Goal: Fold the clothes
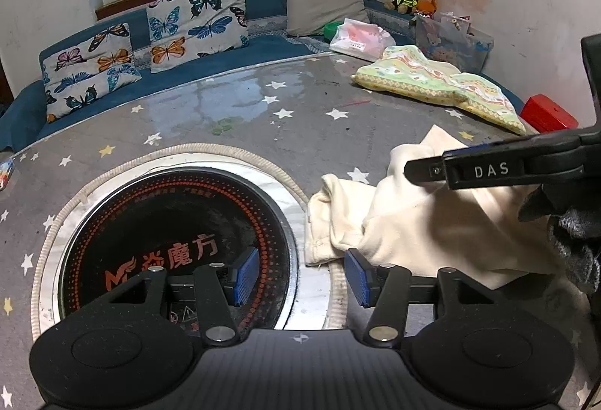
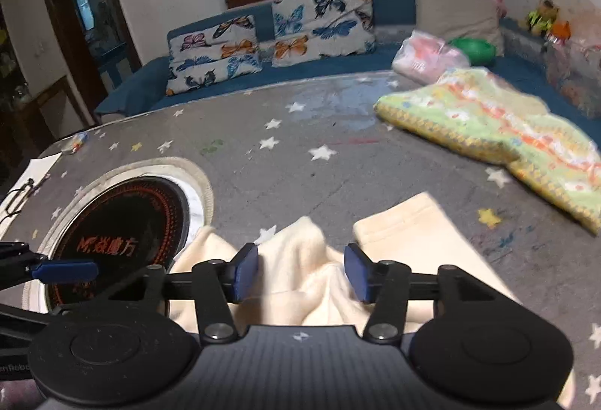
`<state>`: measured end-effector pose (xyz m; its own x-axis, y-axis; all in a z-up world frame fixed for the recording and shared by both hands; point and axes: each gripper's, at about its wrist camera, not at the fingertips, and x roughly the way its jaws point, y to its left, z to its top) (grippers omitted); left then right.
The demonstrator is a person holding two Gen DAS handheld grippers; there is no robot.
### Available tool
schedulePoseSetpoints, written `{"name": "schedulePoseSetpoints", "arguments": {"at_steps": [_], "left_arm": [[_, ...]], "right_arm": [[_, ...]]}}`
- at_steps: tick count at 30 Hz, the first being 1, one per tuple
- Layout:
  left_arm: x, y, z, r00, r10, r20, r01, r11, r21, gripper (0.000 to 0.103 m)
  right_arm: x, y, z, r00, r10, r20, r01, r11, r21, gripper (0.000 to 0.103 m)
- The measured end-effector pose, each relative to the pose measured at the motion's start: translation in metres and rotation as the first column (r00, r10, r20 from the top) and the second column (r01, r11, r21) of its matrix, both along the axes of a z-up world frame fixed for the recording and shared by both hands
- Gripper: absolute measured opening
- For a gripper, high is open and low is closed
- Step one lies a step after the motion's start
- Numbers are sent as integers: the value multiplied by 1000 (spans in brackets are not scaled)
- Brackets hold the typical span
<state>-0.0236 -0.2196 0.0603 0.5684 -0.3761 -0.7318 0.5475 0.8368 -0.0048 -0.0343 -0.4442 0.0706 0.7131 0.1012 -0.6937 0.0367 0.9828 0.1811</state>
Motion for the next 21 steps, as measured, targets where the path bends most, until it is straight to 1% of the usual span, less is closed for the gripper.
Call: {"name": "schedulePoseSetpoints", "arguments": {"at_steps": [4, 5, 6, 7, 9, 10, 15, 19, 21], "left_arm": [[2, 1, -3, 1000, 6, -10, -6, 1000, 5, 54], [2, 1, -4, 1000, 8, -12, -8, 1000, 6, 54], [2, 1, -4, 1000, 9, -12, -9, 1000, 7, 54], [2, 2, -4, 1000, 11, -11, -11, 1000, 7, 54], [1, 3, -3, 1000, 14, -11, -14, 1000, 5, 54], [0, 4, -2, 1000, 16, -9, -16, 1000, 5, 54], [-6, 8, 2, 1000, 17, 2, -17, 1000, 1, 55], [-12, 11, 7, 1000, 15, 14, -15, 1000, -4, 55], [-14, 12, 8, 1000, 16, 18, -16, 1000, -6, 55]], "right_arm": [[3, 1, -9, 1000, 10, -22, -10, 1000, 12, 52], [3, 1, -10, 1000, 15, -24, -14, 1000, 15, 47], [2, 1, -11, 1000, 20, -24, -19, 1000, 18, 38], [1, 2, -10, 999, 27, -20, -27, 999, 21, 32], [-4, 2, -6, 999, 37, -6, -37, 999, 17, 15], [-9, 3, -3, 999, 40, 4, -40, 999, 16, 12], [-31, 8, 13, 998, 53, 47, -53, 999, 5, 4], [-57, 17, 25, 993, 78, 85, -78, 997, 1, 3], [-68, 23, 32, 991, 97, 96, -96, 995, -18, 2]]}}
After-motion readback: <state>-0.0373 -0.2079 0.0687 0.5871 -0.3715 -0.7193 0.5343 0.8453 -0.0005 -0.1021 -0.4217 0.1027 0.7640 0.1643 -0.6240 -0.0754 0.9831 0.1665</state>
